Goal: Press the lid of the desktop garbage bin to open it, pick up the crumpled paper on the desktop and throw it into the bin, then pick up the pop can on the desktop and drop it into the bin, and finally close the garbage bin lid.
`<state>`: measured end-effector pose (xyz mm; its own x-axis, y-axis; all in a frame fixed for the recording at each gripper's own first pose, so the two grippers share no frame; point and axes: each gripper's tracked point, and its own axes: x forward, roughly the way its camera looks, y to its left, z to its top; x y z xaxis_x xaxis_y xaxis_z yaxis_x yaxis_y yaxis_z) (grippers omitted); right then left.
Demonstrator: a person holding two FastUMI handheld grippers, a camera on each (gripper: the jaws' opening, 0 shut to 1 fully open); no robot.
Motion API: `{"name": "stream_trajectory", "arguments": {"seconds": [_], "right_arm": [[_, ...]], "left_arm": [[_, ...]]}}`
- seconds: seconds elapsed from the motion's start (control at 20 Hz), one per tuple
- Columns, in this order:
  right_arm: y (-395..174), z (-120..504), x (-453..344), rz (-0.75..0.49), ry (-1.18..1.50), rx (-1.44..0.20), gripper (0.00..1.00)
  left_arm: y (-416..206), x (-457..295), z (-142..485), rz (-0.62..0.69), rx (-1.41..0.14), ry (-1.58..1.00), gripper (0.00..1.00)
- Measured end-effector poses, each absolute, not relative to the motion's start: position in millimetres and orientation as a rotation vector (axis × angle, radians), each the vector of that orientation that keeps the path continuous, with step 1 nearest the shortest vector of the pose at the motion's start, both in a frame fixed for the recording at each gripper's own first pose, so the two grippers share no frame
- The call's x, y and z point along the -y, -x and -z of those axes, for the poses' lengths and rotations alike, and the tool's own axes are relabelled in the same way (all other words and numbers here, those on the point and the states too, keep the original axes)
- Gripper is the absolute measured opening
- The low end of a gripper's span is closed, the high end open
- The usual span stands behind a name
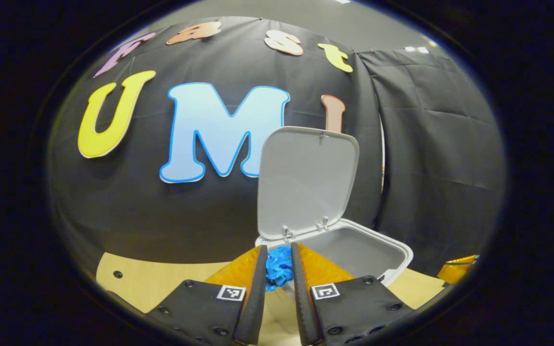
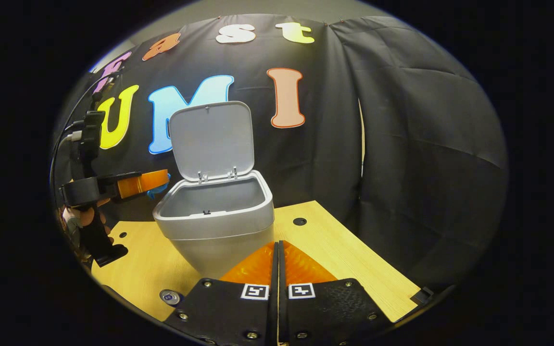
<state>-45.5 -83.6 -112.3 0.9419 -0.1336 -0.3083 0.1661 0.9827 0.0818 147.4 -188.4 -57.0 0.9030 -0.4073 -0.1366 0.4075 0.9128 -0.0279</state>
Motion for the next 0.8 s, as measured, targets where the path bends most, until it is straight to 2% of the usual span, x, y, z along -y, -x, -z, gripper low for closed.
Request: {"name": "stream_trajectory", "arguments": {"seconds": [0.1, 0.35, 0.45, 0.5, 0.8], "right_arm": [[46, 112, 86, 0.159, -0.111, -0.307, 0.01], [49, 115, 91, 0.173, -0.119, -0.31, 0.01], [50, 116, 89, 0.171, -0.12, -0.313, 0.01], [49, 117, 88, 0.167, -0.119, -0.314, 0.01], [44, 119, 63, 0.104, -0.112, -0.325, 0.01]], "left_arm": [[-148, 202, 57, 0.438, -0.14, -0.011, 0.36], [-146, 214, 57, 0.457, -0.14, -0.001, 0.86], [-145, 212, 56, 0.453, -0.138, -0.002, 0.84], [-145, 208, 55, 0.448, -0.136, -0.003, 0.89], [-143, 176, 52, 0.393, -0.133, -0.004, 0.89]]}}
